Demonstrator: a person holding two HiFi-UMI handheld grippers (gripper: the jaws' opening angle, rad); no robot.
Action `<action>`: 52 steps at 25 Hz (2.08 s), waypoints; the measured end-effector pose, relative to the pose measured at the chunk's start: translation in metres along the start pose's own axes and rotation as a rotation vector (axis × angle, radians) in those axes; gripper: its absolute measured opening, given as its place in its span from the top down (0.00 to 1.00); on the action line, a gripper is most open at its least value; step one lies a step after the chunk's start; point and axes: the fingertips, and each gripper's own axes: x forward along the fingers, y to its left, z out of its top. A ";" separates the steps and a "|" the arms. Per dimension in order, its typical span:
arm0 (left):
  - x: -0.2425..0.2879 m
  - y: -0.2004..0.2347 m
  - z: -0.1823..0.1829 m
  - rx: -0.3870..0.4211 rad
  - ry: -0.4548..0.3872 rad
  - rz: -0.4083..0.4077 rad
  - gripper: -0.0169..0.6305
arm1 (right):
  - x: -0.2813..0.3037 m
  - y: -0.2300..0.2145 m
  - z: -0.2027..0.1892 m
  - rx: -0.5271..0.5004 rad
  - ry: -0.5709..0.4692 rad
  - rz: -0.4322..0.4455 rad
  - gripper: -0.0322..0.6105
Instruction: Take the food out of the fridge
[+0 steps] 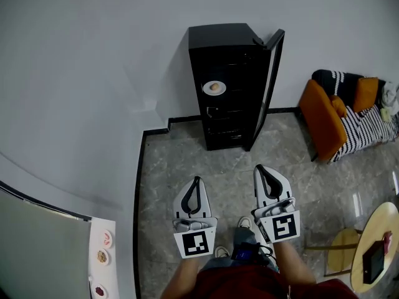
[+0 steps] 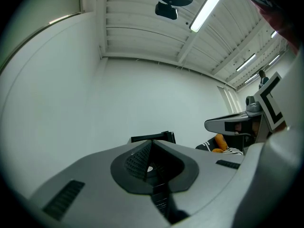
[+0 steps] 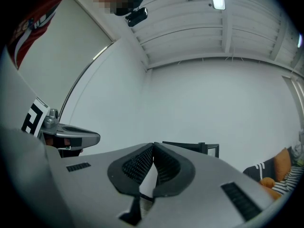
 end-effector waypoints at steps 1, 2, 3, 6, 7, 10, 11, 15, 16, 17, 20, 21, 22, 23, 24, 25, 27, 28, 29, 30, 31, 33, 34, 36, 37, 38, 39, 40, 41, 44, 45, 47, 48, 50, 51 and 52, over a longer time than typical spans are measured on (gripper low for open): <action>0.006 -0.001 -0.002 0.002 0.002 0.004 0.95 | 0.005 -0.005 -0.001 0.002 -0.001 0.002 0.92; 0.014 -0.002 -0.004 0.005 0.006 0.007 0.95 | 0.010 -0.011 -0.002 0.003 -0.002 0.003 0.92; 0.021 -0.003 -0.006 0.006 0.010 0.009 0.95 | 0.015 -0.017 -0.004 0.004 -0.003 0.005 0.92; 0.045 -0.009 -0.010 0.007 0.016 0.017 0.95 | 0.030 -0.034 -0.009 0.009 -0.003 0.010 0.92; 0.052 -0.012 -0.011 0.009 0.015 0.018 0.95 | 0.034 -0.040 -0.011 0.010 -0.002 0.012 0.92; 0.075 -0.020 -0.014 0.014 0.016 0.020 0.95 | 0.047 -0.061 -0.016 0.015 -0.004 0.012 0.92; 0.084 -0.023 -0.015 0.016 0.018 0.021 0.95 | 0.052 -0.067 -0.017 0.018 -0.007 0.012 0.92; 0.115 -0.034 -0.019 0.027 0.021 0.028 0.95 | 0.070 -0.093 -0.024 0.005 -0.005 0.025 0.92; 0.122 -0.037 -0.019 0.028 0.020 0.029 0.95 | 0.074 -0.099 -0.025 -0.002 -0.003 0.028 0.92; 0.130 -0.039 -0.020 0.028 0.019 0.030 0.95 | 0.079 -0.106 -0.026 0.000 -0.007 0.026 0.92; 0.149 -0.046 -0.021 0.030 0.019 0.035 0.95 | 0.090 -0.123 -0.028 0.001 -0.016 0.030 0.92; 0.155 -0.050 -0.020 0.033 0.019 0.036 0.95 | 0.094 -0.128 -0.028 0.007 -0.023 0.029 0.92; 0.161 -0.053 -0.020 0.035 0.018 0.037 0.95 | 0.097 -0.134 -0.027 0.015 -0.031 0.025 0.92; 0.166 -0.056 -0.020 0.038 0.018 0.038 0.95 | 0.100 -0.139 -0.028 0.019 -0.031 0.026 0.92; 0.171 -0.059 -0.020 0.041 0.019 0.039 0.95 | 0.102 -0.143 -0.031 0.015 -0.023 0.033 0.92; 0.176 -0.062 -0.021 0.045 0.021 0.041 0.95 | 0.104 -0.147 -0.034 0.003 -0.005 0.046 0.92; 0.184 -0.067 -0.023 0.054 0.024 0.047 0.95 | 0.109 -0.155 -0.039 -0.007 0.009 0.066 0.92; 0.188 -0.069 -0.024 0.056 0.025 0.051 0.95 | 0.111 -0.160 -0.039 0.011 -0.006 0.060 0.92; 0.191 -0.071 -0.024 0.057 0.026 0.055 0.95 | 0.114 -0.164 -0.040 0.030 -0.019 0.054 0.92; 0.194 -0.072 -0.025 0.058 0.027 0.059 0.95 | 0.116 -0.167 -0.041 0.041 -0.024 0.052 0.92; 0.196 -0.073 -0.025 0.060 0.027 0.062 0.95 | 0.118 -0.169 -0.043 0.045 -0.023 0.055 0.92; 0.200 -0.072 -0.027 0.061 0.028 0.067 0.95 | 0.124 -0.170 -0.046 0.046 -0.017 0.061 0.92; 0.202 -0.070 -0.028 0.059 0.031 0.069 0.95 | 0.127 -0.170 -0.047 0.046 -0.015 0.065 0.92; 0.208 -0.067 -0.031 0.055 0.038 0.075 0.95 | 0.135 -0.171 -0.050 0.036 -0.006 0.079 0.92; 0.212 -0.065 -0.033 0.054 0.040 0.077 0.95 | 0.139 -0.170 -0.053 0.024 0.003 0.089 0.92; 0.216 -0.063 -0.036 0.051 0.041 0.077 0.95 | 0.144 -0.170 -0.056 0.015 0.011 0.096 0.92; 0.221 -0.061 -0.038 0.049 0.041 0.076 0.95 | 0.148 -0.171 -0.058 0.015 0.014 0.095 0.92; 0.225 -0.058 -0.041 0.046 0.040 0.074 0.95 | 0.154 -0.172 -0.061 0.014 0.018 0.091 0.92; 0.230 -0.055 -0.043 0.042 0.038 0.071 0.95 | 0.159 -0.172 -0.064 0.007 0.029 0.093 0.92; 0.247 -0.044 -0.049 0.030 0.029 0.065 0.95 | 0.179 -0.170 -0.068 0.010 0.014 0.084 0.92; 0.253 -0.039 -0.051 0.026 0.029 0.064 0.95 | 0.187 -0.169 -0.069 0.015 0.007 0.081 0.92; 0.266 -0.030 -0.054 0.020 0.030 0.063 0.95 | 0.202 -0.168 -0.073 0.017 0.012 0.083 0.92; 0.272 -0.025 -0.055 0.020 0.029 0.062 0.95 | 0.209 -0.167 -0.075 0.016 0.016 0.083 0.92; 0.285 -0.015 -0.057 0.019 0.029 0.062 0.95 | 0.225 -0.165 -0.079 0.013 0.021 0.085 0.92; 0.292 -0.009 -0.059 0.017 0.031 0.062 0.95 | 0.233 -0.164 -0.081 0.010 0.023 0.086 0.92; 0.298 -0.003 -0.060 0.015 0.032 0.063 0.95 | 0.242 -0.163 -0.082 0.007 0.025 0.088 0.92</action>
